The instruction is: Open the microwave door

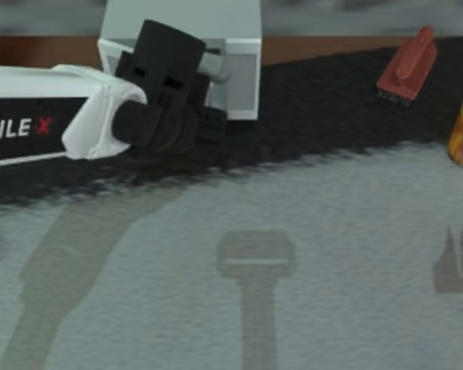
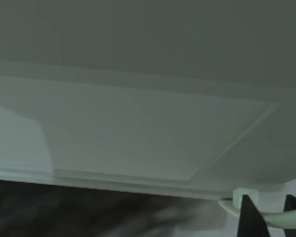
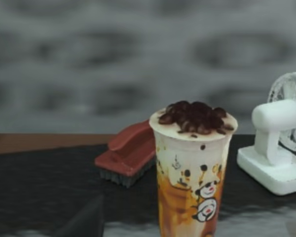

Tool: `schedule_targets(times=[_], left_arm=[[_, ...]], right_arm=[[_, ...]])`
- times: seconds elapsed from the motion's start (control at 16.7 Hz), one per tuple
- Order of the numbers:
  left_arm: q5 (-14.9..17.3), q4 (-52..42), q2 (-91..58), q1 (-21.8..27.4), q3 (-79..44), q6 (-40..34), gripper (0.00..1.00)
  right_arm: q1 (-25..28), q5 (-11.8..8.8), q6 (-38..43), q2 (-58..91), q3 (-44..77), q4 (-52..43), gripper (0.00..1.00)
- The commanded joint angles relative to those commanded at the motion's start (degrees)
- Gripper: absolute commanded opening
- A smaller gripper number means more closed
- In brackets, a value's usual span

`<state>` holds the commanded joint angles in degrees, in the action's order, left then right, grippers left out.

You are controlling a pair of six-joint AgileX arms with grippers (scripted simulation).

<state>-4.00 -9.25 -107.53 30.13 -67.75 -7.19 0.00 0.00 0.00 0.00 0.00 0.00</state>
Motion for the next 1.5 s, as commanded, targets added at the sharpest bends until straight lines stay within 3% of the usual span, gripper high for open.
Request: schedule_targets(times=[1.5], left_arm=[[0.7,0.2,0.5,-0.5,0.9,1.2,0.0]], right_arm=[[0.0,0.0,0.0,0.0,0.0,0.0,1.0]])
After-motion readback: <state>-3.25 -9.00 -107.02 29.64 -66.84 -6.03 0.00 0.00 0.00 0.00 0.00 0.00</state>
